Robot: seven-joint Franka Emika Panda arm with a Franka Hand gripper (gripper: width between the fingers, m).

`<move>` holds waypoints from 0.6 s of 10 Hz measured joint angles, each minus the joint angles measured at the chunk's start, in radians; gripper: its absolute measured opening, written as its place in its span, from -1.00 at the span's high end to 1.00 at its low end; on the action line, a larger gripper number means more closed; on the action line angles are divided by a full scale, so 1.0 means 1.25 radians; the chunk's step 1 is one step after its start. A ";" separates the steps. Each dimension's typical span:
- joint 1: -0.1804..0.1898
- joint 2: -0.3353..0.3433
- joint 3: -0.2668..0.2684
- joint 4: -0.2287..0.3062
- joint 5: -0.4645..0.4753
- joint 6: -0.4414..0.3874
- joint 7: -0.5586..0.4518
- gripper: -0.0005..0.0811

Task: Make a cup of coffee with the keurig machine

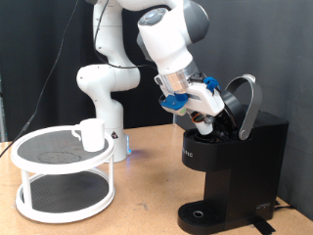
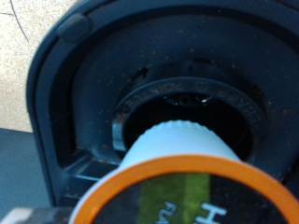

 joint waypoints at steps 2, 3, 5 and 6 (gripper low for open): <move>0.000 0.002 0.002 -0.011 0.000 0.007 0.000 0.04; 0.000 0.004 0.003 -0.016 0.000 0.011 0.000 0.04; 0.000 0.015 0.005 -0.020 -0.001 0.029 0.000 0.04; 0.000 0.020 0.008 -0.020 0.000 0.038 0.000 0.04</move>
